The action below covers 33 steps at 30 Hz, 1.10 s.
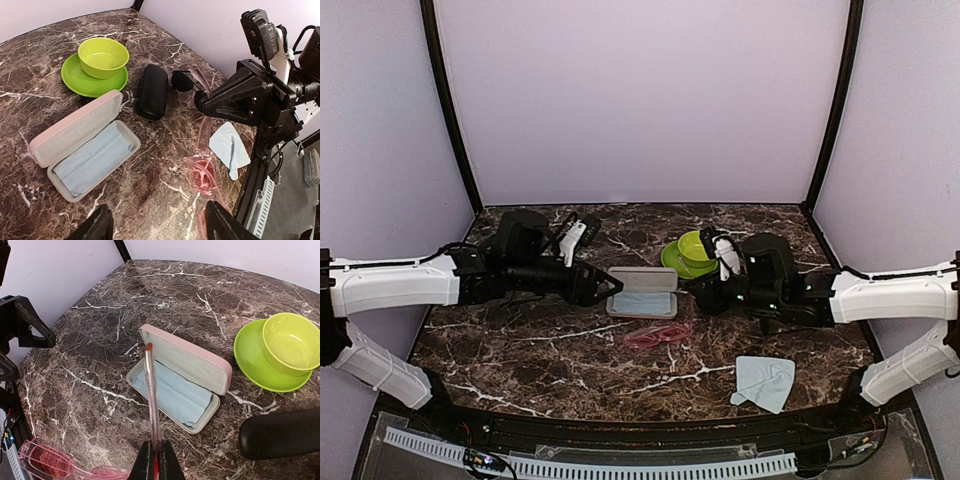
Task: Organize the sunglasses
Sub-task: Pick up the sunglasses from the center of the board, then fold the left temple of the sunglasses with the sunglasses.
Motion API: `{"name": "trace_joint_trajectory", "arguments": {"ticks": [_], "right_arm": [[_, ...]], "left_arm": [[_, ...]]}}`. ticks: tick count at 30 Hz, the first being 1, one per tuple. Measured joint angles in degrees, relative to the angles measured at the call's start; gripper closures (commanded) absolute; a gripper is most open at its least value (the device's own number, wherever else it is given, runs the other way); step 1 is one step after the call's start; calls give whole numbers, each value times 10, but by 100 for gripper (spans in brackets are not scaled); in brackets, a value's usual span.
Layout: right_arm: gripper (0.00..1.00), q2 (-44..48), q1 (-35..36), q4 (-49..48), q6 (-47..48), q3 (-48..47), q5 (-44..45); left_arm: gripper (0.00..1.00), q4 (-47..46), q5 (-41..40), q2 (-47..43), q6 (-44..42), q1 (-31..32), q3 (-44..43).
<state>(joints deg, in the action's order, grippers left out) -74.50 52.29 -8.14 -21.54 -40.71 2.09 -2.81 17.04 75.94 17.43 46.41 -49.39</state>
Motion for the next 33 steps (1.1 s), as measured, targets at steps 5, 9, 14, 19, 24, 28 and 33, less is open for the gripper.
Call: {"name": "trace_joint_trajectory", "arguments": {"ticks": [5,9,14,19,24,28,33], "right_arm": [[100,4,24,10,9,0,60],[100,5,40,14,12,0,104],[100,5,56,13,12,0,145],[100,5,70,13,14,0,173],[100,7,78,9,18,0,192],[100,9,81,5,21,0,203],[100,9,84,5,26,0,212]], "left_arm": [[38,9,-6,16,13,33,-26],[41,14,-15,37,21,66,-47],[53,22,-13,73,34,82,-58],[55,45,-5,108,38,83,-70],[40,64,-1,119,39,86,-82],[28,64,0,120,49,86,-82],[15,52,10,117,62,86,-68]]}}
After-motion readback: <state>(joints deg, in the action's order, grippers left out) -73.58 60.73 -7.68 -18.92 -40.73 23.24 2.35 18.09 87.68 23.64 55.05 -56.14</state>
